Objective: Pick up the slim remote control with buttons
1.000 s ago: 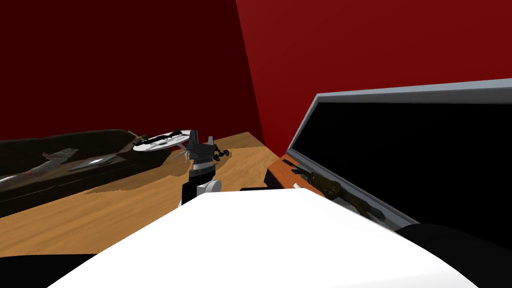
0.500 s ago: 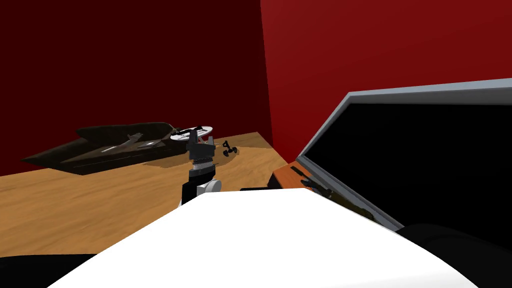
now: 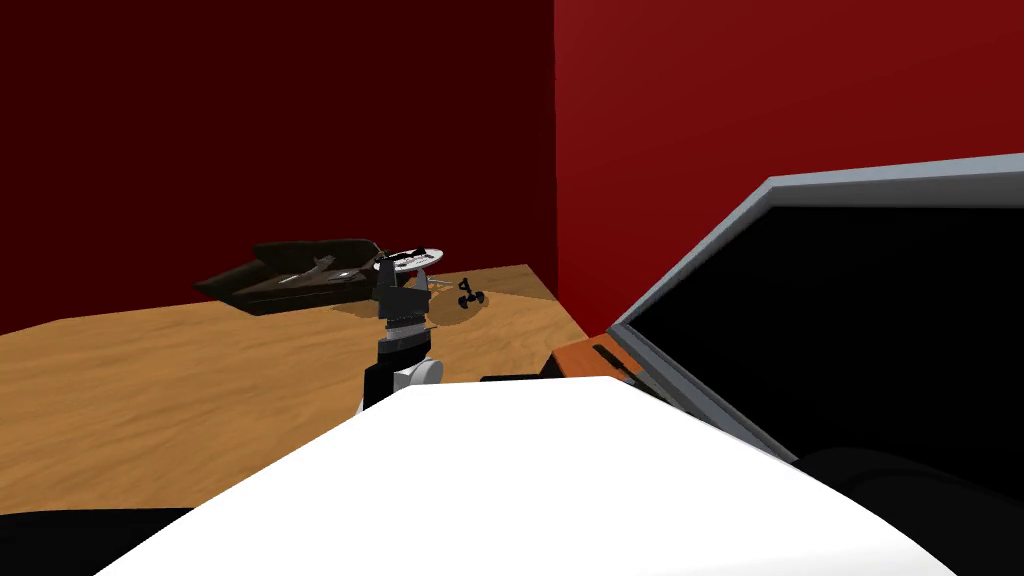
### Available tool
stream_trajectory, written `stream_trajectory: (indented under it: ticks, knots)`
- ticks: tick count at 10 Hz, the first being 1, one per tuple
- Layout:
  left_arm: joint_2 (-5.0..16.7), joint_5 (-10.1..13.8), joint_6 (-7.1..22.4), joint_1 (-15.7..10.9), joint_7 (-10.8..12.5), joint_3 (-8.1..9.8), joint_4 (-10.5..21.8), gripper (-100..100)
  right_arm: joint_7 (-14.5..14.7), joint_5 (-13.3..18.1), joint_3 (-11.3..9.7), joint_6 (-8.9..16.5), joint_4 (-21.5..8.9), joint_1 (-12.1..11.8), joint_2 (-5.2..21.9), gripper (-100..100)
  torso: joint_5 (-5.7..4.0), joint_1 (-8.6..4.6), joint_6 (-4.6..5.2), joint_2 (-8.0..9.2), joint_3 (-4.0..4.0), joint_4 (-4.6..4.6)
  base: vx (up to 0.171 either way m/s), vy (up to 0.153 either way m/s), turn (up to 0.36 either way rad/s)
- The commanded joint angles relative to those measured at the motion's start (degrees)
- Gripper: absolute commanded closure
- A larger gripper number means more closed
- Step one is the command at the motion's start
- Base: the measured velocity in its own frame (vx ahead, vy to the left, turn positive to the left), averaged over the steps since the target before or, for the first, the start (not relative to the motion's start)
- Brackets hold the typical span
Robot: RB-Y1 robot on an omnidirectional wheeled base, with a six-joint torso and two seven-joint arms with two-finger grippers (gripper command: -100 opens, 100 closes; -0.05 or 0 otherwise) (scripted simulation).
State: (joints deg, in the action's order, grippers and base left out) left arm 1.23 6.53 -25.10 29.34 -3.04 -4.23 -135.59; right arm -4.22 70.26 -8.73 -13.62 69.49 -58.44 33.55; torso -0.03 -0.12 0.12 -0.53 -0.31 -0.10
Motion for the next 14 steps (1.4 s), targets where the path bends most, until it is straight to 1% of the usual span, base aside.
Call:
stream_trajectory:
  ticks: [1, 3, 5, 7, 8, 9, 10, 12, 13, 14]
  knots:
    - [0.0, 0.0, 0.0, 0.0, 0.0, 0.00, 0.0, 0, -1.6, 2.3, -0.7, -0.4, -2.1, 0.1, 1.2, -100, 0.00, 0.00, 0.00, 0.00, 0.00, 0.00, 0.068, -0.064, 0.389]
    - [0.0, 0.0, 0.0, 0.0, 0.0, 0.00, 0.0, 0, -3.2, 4.7, -1.3, -1.5, -4.9, 0.8, 2.3, -100, -0.04, -0.16, -0.03, -0.16, -0.09, -0.03, 0.062, -0.080, 0.402]
    - [0.0, 0.0, 0.0, 0.0, 0.0, 0.01, 0.0, 0, -4.5, 6.5, -2.1, -2.6, -6.9, 1.9, 2.8, -100, -0.05, -0.16, 0.02, -0.14, -0.08, -0.03, 0.059, -0.070, 0.250]
    - [0.0, 0.0, 0.0, 0.0, 0.0, 0.01, 0.0, 0, -5.6, 7.7, -3.0, -3.7, -8.2, 3.1, 2.8, -100, -0.02, -0.01, 0.04, -0.16, -0.10, -0.04, 0.056, -0.043, 0.192]
    - [0.0, 0.0, 0.0, 0.0, 0.0, 0.01, 0.0, 0, -4.9, 7.2, -2.6, -3.4, -7.9, 2.7, 2.7, -100, -0.01, 0.05, 0.04, -0.15, -0.09, -0.04, 0.022, -0.018, 0.038]
    - [0.0, 0.0, 0.0, 0.0, 0.0, 0.01, 0.0, 0, -5.1, 7.3, -2.7, -3.5, -8.0, 2.8, 2.7, 0, 0.02, 0.15, 0.09, -0.06, -0.04, -0.02, 0.000, 0.000, 0.000]
    - [0.0, 0.0, 0.0, 0.0, 0.0, 0.01, 0.0, 0, -4.2, 6.4, -3.3, -2.9, -9.8, 4.5, 1.7, -100, 0.03, 0.21, 0.09, 0.02, 0.00, 0.00, -0.032, -0.023, 0.045]
    - [0.0, 0.0, 0.0, 0.0, 0.0, 0.01, 0.0, 0, -3.0, 5.3, -4.1, -2.2, -12.2, 6.8, 0.2, -100, 0.01, 0.14, 0.08, 0.26, 0.14, 0.05, -0.067, -0.032, 0.073]
    - [0.0, 0.0, 0.0, 0.0, 0.0, 0.01, 0.0, 0, -2.7, 5.0, -4.3, -2.1, -12.8, 7.4, -0.1, -100, 0.01, 0.11, 0.08, 0.31, 0.17, 0.06, -0.056, -0.025, 0.035]
    - [0.0, 0.0, 0.0, 0.0, 0.0, 0.01, 0.0, 0, -2.2, 4.4, -4.8, -1.7, -14.1, 8.5, -0.8, -100, 0.01, 0.14, 0.09, 0.29, 0.16, 0.06, -0.033, 0.000, 0.042]
